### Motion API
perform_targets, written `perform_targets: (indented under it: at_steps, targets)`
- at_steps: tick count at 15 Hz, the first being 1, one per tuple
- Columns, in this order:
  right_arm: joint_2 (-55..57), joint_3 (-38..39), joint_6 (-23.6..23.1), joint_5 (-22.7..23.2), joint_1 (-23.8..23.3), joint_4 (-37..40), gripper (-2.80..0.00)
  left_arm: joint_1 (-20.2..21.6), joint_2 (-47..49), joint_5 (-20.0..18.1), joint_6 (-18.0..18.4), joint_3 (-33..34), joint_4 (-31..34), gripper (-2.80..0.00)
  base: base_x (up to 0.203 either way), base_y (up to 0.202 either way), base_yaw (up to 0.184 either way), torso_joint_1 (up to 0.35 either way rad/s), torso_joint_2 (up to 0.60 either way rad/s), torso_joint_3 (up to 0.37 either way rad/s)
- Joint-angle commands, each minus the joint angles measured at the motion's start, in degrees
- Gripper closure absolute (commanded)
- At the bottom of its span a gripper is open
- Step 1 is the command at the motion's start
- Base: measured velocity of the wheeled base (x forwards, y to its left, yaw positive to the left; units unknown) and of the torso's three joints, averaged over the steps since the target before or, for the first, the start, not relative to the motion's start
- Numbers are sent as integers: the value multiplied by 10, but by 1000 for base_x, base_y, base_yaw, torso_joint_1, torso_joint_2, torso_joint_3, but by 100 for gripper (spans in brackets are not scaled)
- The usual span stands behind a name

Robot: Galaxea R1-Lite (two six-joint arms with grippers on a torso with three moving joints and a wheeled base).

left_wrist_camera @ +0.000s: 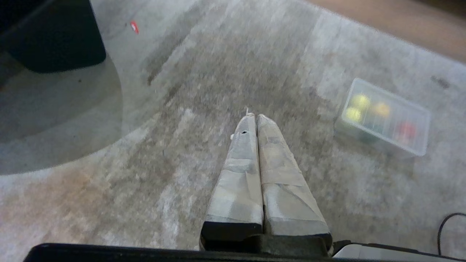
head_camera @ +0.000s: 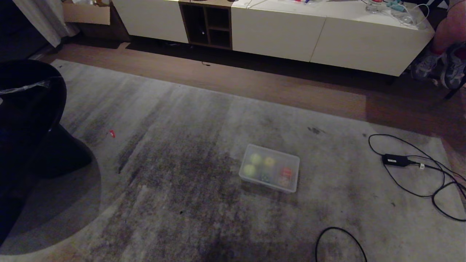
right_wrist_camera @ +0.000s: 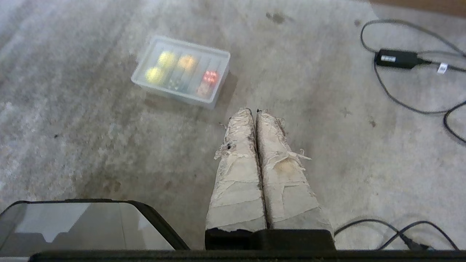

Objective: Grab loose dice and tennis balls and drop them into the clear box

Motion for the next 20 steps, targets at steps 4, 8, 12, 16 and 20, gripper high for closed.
perform_targets:
  at_steps: [4,8,12,16,20]
  targets:
    - [1,0,0,0,0,0,0,0,1,1,-1,1,0,0,0,0,0,4,2,202]
    - [1,0,0,0,0,0,0,0,1,1,-1,1,0,0,0,0,0,2,3,205]
    - [1,0,0,0,0,1,0,0,1,1,0,1,0,0,0,0,0,4,3,203]
    - [1,0,0,0,0,0,0,0,1,0,4,1,1,0,0,0,0,4,1,202]
    - [1,0,0,0,0,0,0,0,1,0,5,1,2,0,0,0,0,3,3,201]
